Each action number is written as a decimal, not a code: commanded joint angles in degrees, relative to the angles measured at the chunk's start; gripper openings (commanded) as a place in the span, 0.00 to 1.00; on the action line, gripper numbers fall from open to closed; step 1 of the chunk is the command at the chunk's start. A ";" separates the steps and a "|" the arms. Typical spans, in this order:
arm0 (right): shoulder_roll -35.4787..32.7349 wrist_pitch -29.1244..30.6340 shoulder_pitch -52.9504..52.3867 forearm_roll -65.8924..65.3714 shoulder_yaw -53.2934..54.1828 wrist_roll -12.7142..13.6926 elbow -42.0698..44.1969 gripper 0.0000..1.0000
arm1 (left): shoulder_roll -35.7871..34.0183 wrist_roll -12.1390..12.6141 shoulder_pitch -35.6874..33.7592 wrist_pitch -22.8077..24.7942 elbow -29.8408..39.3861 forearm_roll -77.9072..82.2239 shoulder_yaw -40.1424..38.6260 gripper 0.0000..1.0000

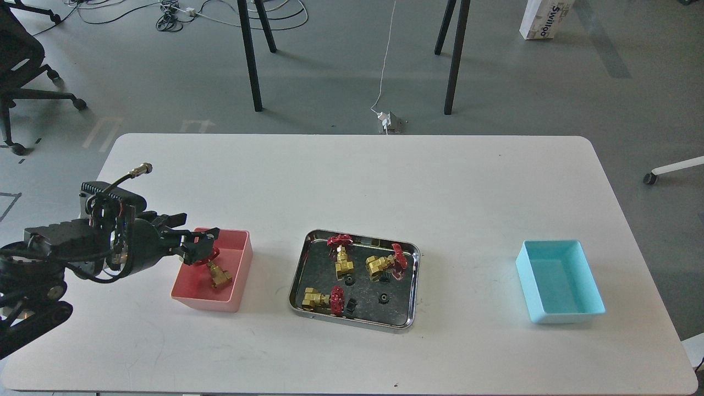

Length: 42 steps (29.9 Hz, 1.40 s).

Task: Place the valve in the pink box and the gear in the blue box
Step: 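Withdraw the left arm and bring the right arm over the tray, then lower the right gripper toward a dark gear on the tray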

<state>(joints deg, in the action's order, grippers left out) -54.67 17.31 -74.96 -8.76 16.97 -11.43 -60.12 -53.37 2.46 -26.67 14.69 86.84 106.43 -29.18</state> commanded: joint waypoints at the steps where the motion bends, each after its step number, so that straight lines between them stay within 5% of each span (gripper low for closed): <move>1: 1.49 0.53 0.08 -4.76 -0.27 0.17 -1.40 0.99 | -0.06 -0.35 -0.05 0.34 -0.17 -3.93 -4.99 0.94; 9: 13.52 0.53 -3.07 -33.14 -15.17 2.46 -11.60 0.99 | -0.06 -0.53 -8.03 0.08 -11.23 -23.26 -24.86 0.94; 15: 27.66 0.53 -10.46 -39.32 -34.87 1.58 -12.21 0.99 | -0.68 -0.53 -17.00 -0.19 -16.26 -31.53 -30.05 0.94; 26: 52.55 2.46 -17.85 -41.16 -55.19 1.41 -11.07 0.99 | -0.68 0.35 -27.82 -0.19 -17.14 -32.86 -31.82 0.94; 42: 54.67 4.21 -15.22 -40.29 -59.95 1.05 -5.45 0.99 | -0.24 0.18 -28.44 -2.47 -17.75 -35.50 -32.08 0.94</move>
<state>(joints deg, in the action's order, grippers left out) 0.00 20.81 -90.86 -49.16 -42.17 -10.26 -66.06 -53.54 2.65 -55.08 12.38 69.04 71.46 -61.12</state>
